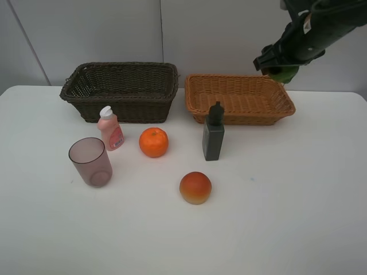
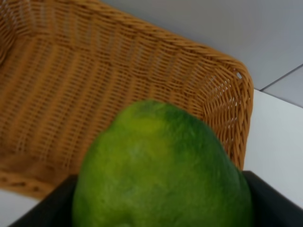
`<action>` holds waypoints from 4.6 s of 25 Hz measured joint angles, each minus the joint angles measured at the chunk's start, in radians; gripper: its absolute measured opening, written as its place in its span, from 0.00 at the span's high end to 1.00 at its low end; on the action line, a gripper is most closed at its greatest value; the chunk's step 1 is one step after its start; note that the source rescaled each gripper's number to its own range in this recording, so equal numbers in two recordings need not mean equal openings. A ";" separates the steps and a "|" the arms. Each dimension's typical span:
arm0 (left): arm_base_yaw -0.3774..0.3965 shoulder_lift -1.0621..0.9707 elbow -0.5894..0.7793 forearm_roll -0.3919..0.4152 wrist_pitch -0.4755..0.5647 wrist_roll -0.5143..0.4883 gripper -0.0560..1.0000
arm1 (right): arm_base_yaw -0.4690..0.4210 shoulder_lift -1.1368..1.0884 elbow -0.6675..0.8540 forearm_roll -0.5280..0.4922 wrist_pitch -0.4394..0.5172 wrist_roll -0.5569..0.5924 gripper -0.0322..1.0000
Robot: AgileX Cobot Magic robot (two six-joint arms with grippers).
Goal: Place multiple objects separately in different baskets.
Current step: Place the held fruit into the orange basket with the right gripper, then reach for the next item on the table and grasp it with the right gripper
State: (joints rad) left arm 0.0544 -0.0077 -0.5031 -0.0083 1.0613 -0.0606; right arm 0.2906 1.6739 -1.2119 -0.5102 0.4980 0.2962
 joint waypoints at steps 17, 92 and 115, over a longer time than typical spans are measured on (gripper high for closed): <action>0.000 0.000 0.000 0.000 0.000 0.000 0.01 | -0.138 0.287 0.000 0.005 -0.486 0.025 0.49; 0.000 0.000 0.000 0.000 0.000 0.000 0.01 | 0.258 0.008 -0.043 0.328 0.245 0.089 0.01; 0.000 0.000 0.000 0.000 -0.001 0.000 0.01 | 0.302 0.305 -0.321 0.361 0.531 0.097 0.01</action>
State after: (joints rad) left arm 0.0544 -0.0077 -0.5031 -0.0083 1.0602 -0.0606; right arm 0.5922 1.9793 -1.5325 -0.1496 1.0290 0.3929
